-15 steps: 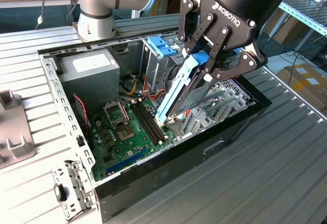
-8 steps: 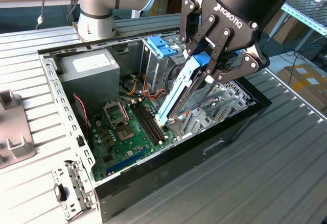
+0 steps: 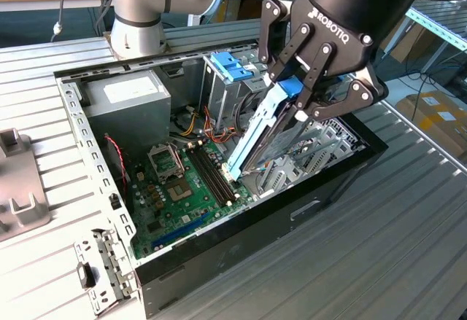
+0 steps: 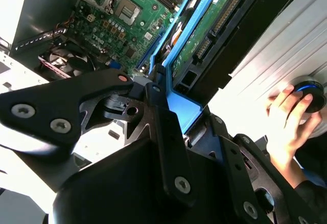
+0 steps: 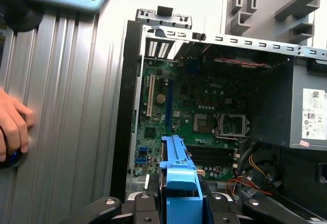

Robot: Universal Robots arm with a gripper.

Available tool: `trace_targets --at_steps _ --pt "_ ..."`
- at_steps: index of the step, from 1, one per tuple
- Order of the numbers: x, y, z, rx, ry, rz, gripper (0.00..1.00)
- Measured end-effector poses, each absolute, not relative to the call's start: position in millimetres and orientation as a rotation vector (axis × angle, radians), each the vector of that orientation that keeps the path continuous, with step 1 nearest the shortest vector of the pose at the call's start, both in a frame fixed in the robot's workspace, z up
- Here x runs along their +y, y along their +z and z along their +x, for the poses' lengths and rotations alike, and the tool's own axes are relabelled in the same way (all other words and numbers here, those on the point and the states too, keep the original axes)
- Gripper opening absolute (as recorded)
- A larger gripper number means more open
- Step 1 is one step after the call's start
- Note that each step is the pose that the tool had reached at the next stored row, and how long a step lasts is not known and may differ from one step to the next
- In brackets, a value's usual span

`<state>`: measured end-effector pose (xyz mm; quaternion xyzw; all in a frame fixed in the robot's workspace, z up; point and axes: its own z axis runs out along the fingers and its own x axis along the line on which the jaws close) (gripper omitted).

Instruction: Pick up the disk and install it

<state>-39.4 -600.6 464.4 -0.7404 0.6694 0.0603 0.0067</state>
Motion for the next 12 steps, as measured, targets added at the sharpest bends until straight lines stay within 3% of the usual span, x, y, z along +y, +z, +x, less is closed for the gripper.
trace_targets --at_steps 12 --pt "-603.8 464.0 -39.1 2.094 0.189 -2.316 0.37"
